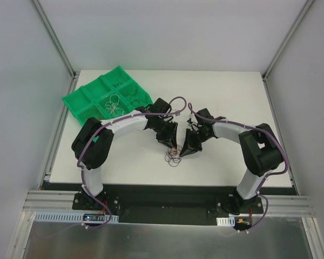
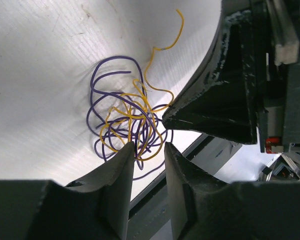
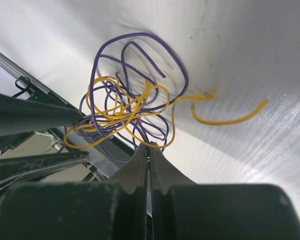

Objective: Untangle the cables

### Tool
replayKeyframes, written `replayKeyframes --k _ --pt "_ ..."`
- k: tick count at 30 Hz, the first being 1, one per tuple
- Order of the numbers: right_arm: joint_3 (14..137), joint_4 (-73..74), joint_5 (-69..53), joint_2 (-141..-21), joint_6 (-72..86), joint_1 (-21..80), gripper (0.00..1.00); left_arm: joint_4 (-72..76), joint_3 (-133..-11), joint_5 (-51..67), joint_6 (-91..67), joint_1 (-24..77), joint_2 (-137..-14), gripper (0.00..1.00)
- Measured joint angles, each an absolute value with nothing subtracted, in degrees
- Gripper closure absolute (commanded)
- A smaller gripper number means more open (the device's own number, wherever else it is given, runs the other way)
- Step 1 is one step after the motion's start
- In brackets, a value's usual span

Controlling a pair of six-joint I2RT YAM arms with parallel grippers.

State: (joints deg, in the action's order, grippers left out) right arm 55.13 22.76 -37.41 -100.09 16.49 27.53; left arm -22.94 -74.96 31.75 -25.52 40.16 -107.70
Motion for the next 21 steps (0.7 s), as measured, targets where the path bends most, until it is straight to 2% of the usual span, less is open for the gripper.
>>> replayKeyframes --k 7,10,16,21 --pt "55.2 22.9 -37.3 -100.1 16.5 27.5 1.0 -23.1 -74.9 31.8 -25.5 40.2 -107.0 0.85" --pt "55.2 23.0 -36.8 -100.1 16.5 27.5 1.0 -23.1 -75.0 30.7 -24.9 40.2 -106.9 0.99" --pt "55.2 23.9 -34.5 -99.9 16.5 27.5 1.0 -23.3 -75.0 26.2 -23.1 40.2 -105.5 1.0" --pt "55.0 27.2 -26.4 -96.2 16.6 27.1 1.0 -23.4 -75.0 20.4 -21.9 40.2 -100.2 1.0"
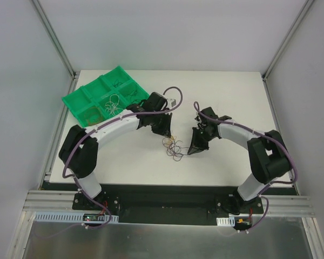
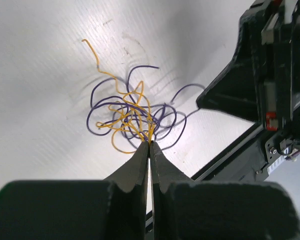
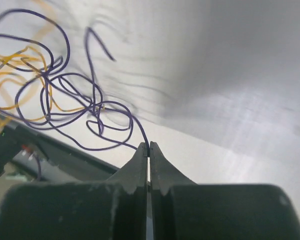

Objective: Untangle the cables

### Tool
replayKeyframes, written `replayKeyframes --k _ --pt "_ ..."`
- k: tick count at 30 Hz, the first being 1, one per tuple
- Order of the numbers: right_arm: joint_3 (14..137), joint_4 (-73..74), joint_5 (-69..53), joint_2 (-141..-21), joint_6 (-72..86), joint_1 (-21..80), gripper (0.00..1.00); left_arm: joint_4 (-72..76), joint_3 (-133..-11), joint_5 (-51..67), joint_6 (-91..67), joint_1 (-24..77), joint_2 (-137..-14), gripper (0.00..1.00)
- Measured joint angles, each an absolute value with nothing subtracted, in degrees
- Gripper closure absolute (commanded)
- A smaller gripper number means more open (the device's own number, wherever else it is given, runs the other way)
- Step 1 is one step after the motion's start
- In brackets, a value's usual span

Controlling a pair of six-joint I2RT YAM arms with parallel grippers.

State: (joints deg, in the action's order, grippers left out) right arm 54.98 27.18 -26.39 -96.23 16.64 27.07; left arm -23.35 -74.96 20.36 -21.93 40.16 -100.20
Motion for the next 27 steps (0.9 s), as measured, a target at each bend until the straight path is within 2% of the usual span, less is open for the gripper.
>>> replayKeyframes --k 4,13,21,27 --pt "54.2 31.0 -16.3 -89.3 17.1 23.6 1.0 -23.1 -74.5 15.2 -20.7 40.1 -93.9 1.0" --pt "53.6 42.7 8.4 -75.6 13.4 8.3 1.0 -23.6 -66.3 -1.0 -19.3 36.2 -74.0 1.0" --pt "53.6 48.1 15.8 -71.5 9.6 -3.3 1.0 -24.6 -65.5 -17.7 -17.0 29.5 -59.4 1.0" --pt "53.7 49.8 17.9 -71.6 8.6 -6.0 1.0 -25.6 -68.4 -27.9 -13.5 26.3 -56.3 1.0"
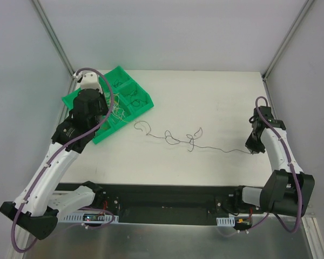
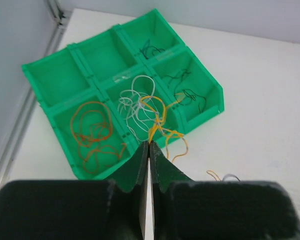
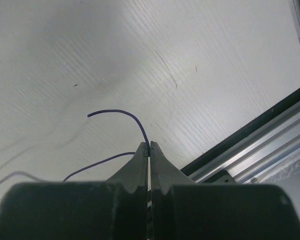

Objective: Untangle the cables

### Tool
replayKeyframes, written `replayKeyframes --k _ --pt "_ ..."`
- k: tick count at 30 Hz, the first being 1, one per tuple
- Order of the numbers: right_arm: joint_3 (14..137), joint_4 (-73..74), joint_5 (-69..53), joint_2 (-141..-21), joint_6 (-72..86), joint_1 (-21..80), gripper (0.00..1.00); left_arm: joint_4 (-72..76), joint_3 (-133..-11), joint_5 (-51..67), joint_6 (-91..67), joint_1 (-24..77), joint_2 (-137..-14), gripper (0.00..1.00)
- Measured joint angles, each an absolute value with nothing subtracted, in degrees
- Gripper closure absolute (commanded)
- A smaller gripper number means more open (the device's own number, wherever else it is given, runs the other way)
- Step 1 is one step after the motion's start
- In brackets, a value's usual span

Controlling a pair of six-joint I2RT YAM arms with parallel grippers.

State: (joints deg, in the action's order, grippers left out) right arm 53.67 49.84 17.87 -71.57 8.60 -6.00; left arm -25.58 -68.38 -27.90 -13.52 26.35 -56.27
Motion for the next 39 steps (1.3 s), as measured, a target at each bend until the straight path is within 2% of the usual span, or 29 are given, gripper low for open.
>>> replayKeyframes --k 11,23,32,39 --pt "56.8 49.9 19.0 -75.2 6.4 -7.8 1.0 -26.4 -77.2 -35.1 -7.2 23.1 -53.0 1.0" --pt "60.2 49.7 17.5 -79.4 5.1 -11.1 1.0 -26.6 -90.9 -36.1 -5.5 22.8 -52.4 1.0" --pt "64.6 50.1 17.4 -83.9 5.1 -13.5 0.99 -14.9 -98.4 -42.6 16.2 22.8 -51.2 1.0" --pt "70.7 51.0 17.1 -88.8 5.1 -14.3 1.0 -10.2 -99.3 -43.7 21.9 22.8 -47.9 1.0"
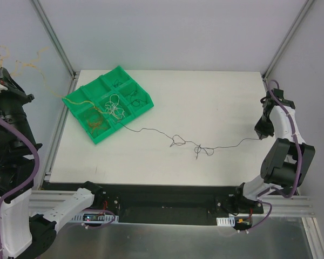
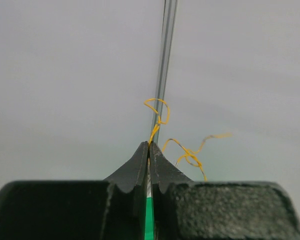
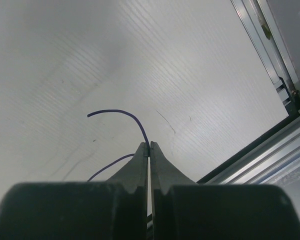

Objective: Untangle the cables

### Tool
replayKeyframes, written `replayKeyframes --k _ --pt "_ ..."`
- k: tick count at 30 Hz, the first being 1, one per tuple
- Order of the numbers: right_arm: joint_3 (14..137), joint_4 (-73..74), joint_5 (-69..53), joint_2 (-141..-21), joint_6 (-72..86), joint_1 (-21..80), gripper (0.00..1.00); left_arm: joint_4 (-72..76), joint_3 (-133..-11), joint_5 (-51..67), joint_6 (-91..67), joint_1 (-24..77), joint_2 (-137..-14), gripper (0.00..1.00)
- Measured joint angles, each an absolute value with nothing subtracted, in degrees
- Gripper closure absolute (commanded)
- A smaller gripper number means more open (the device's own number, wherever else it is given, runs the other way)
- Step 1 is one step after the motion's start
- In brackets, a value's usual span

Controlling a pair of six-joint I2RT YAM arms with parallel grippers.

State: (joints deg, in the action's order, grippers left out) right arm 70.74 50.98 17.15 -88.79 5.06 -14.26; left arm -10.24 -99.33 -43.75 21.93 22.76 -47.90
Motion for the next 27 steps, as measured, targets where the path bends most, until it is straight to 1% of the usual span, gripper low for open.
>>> replayKeyframes --k 3,7,8,9,10,13,15,18,22,24,27 --pt "73.7 51.3 16.3 -90.5 5.0 -14.2 1.0 -10.4 -99.0 -43.5 21.7 22.8 -47.7 1.0" --pt "74.3 51.5 15.5 -90.7 4.8 -13.3 1.0 -12.8 -97.6 -42.0 19.3 22.8 -48.0 1.0" --pt "74.3 51.5 15.1 -90.7 4.7 -12.9 0.98 -13.6 -97.6 -41.5 18.3 22.8 -48.3 1.0" --pt "74.3 51.7 14.3 -90.7 4.3 -12.4 0.94 -14.5 -97.6 -40.8 17.1 22.8 -48.9 1.0" --pt "74.3 51.8 13.5 -90.7 4.0 -11.9 0.87 -15.6 -97.8 -40.1 15.6 22.8 -49.5 1.0" --pt "74.3 51.7 10.3 -90.7 2.8 -9.0 0.48 -18.3 -98.2 -36.7 10.2 22.8 -51.4 1.0" --pt "74.3 51.6 8.6 -90.2 1.5 -5.4 0.34 -20.1 -98.2 -33.7 6.0 22.8 -52.6 1.0" --pt "74.5 51.1 6.4 -88.1 -0.2 1.9 0.19 -22.3 -98.2 -30.0 0.8 22.8 -54.0 1.0" --pt "78.3 48.7 1.1 -85.8 -2.3 14.8 0.12 -24.4 -98.2 -26.5 -3.8 22.8 -54.7 1.0" --pt "79.0 42.5 -4.5 -84.5 -3.6 22.5 0.08 -25.4 -98.2 -25.2 -5.3 22.8 -54.7 1.0" --pt "78.8 32.1 -13.5 -84.1 -3.2 31.1 0.08 -26.6 -98.3 -23.8 -6.8 22.8 -54.2 1.0"
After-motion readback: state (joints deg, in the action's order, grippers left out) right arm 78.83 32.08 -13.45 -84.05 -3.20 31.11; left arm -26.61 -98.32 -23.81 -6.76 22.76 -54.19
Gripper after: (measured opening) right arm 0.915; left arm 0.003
